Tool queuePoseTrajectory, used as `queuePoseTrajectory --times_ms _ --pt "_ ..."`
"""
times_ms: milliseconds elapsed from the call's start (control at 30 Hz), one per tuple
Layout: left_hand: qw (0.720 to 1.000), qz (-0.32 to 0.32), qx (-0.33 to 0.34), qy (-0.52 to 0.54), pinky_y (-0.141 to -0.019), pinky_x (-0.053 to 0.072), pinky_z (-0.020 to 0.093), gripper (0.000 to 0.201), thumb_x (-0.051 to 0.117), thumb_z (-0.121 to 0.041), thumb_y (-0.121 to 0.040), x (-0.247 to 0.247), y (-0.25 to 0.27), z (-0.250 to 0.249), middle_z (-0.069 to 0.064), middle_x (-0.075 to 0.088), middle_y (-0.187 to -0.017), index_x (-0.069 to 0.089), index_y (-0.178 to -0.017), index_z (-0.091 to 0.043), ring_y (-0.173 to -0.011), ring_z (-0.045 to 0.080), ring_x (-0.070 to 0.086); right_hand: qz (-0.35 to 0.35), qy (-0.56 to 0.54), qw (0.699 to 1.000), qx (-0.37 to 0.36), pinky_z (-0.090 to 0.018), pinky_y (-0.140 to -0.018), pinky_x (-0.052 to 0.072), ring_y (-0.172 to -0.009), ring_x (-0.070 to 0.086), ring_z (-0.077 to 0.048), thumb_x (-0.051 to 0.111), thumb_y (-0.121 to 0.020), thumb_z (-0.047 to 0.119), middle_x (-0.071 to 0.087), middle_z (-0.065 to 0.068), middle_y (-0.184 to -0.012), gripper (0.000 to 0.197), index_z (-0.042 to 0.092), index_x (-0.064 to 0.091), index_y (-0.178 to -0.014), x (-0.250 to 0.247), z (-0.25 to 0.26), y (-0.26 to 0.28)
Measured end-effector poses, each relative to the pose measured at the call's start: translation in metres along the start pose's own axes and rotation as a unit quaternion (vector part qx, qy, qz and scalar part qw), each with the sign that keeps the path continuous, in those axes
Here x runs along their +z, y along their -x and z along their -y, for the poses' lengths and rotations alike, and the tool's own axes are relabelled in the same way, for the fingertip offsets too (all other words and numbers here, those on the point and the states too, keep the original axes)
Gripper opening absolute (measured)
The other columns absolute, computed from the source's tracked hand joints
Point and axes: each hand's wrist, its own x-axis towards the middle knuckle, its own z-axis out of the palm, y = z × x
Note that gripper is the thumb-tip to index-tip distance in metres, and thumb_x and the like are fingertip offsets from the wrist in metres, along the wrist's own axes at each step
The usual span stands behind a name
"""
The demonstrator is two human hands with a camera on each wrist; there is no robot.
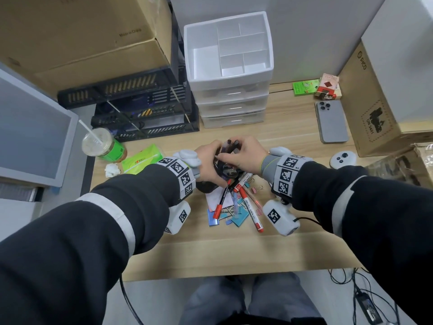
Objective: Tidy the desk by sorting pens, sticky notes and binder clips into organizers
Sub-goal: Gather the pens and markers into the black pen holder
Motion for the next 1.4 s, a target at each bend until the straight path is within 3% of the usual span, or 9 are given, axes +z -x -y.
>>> queuePoseTrajectory --times_ms 200,367,500,633,733,833,967,1300,1400 --pt "0.999 -0.019 0.029 0.009 -0.077 0.054 0.031 0.095 0.092 -0.045 -0.041 -0.001 -0.002 -0.004 -0.006 0.064 -0.104 0.050 -0.124 -0.023 -0.089 0.015 0.062 -0.004 -0.027 0.998 0.054 -0.031 -0.074 0.058 -0.076 0.065 -0.016 0.079 -0.078 0.014 0.067 -0.001 -0.079 0.014 0.012 0.071 -0.089 0.003 -0.017 -0.001" --pt "0.998 -0.051 0.038 0.016 -0.082 0.049 0.030 0.099 0.090 -0.048 -0.040 0.006 0.001 0.010 -0.001 0.058 -0.112 0.051 -0.126 -0.018 -0.097 0.017 0.057 -0.039 -0.042 0.998 0.038 -0.020 -0.064 0.053 -0.070 0.061 -0.011 0.084 -0.076 0.016 0.064 0.002 -0.084 0.022 0.019 0.069 -0.092 0.000 -0.030 0.001" --pt "0.998 -0.057 0.034 0.024 -0.084 0.047 0.028 0.095 0.094 -0.040 -0.045 0.008 0.005 0.019 -0.002 0.055 -0.110 0.052 -0.126 -0.014 -0.097 0.015 0.054 -0.079 -0.122 0.985 0.094 -0.024 -0.046 0.047 -0.054 0.059 -0.016 0.071 -0.090 0.027 0.061 0.000 -0.091 0.028 0.013 0.059 -0.111 -0.004 -0.039 0.000" --pt "0.998 -0.056 0.017 0.021 -0.084 0.048 0.029 0.097 0.095 -0.039 -0.046 0.009 0.009 0.031 -0.001 0.056 -0.111 0.051 -0.128 -0.013 -0.098 0.016 0.055 -0.084 0.048 0.986 0.138 -0.024 -0.054 0.050 -0.063 0.063 -0.017 0.063 -0.092 0.018 0.065 -0.002 -0.083 0.010 0.011 0.061 -0.099 -0.017 -0.068 0.000" --pt "0.998 -0.055 0.008 0.018 -0.082 0.048 0.029 0.095 0.095 -0.038 -0.046 0.011 0.011 0.039 0.000 0.055 -0.110 0.051 -0.127 -0.013 -0.097 0.017 0.056 0.018 0.197 0.964 0.177 -0.030 -0.063 0.058 -0.078 0.068 -0.022 0.071 -0.080 0.006 0.069 -0.004 -0.083 0.010 0.010 0.062 -0.084 -0.018 -0.089 0.008" --pt "0.999 -0.053 0.004 0.013 -0.083 0.050 0.031 0.093 0.094 -0.038 -0.047 0.012 0.014 0.045 0.000 0.055 -0.110 0.051 -0.126 -0.013 -0.096 0.017 0.055 0.086 0.275 0.942 0.175 -0.039 -0.071 0.063 -0.082 0.071 -0.024 0.081 -0.073 0.015 0.071 -0.005 -0.083 0.019 0.012 0.064 -0.082 -0.003 -0.100 0.017" --pt "0.998 -0.052 -0.001 0.020 -0.084 0.050 0.032 0.093 0.094 -0.039 -0.046 0.016 0.016 0.054 0.000 0.057 -0.110 0.052 -0.125 -0.014 -0.096 0.017 0.056 0.077 0.370 0.914 0.145 -0.036 -0.074 0.060 -0.075 0.064 -0.019 0.081 -0.076 0.042 0.066 -0.003 -0.081 0.034 0.017 0.059 -0.083 0.020 -0.104 0.025" --pt "0.998 -0.050 -0.008 0.021 -0.085 0.051 0.037 0.093 0.088 -0.048 -0.042 0.023 0.020 0.065 0.000 0.057 -0.108 0.052 -0.122 -0.016 -0.095 0.018 0.056 0.102 0.453 0.872 0.156 -0.028 -0.063 0.058 -0.066 0.062 -0.014 0.069 -0.084 0.021 0.065 -0.002 -0.079 0.010 0.015 0.062 -0.085 0.033 -0.099 0.022" --pt "0.999 -0.050 -0.005 0.018 -0.086 0.051 0.037 0.093 0.091 -0.045 -0.044 0.023 0.021 0.066 0.000 0.057 -0.109 0.052 -0.123 -0.016 -0.096 0.018 0.056 0.128 0.468 0.859 0.162 -0.029 -0.070 0.060 -0.069 0.063 -0.012 0.066 -0.086 0.018 0.066 -0.001 -0.083 0.008 0.014 0.061 -0.092 0.027 -0.101 0.023"
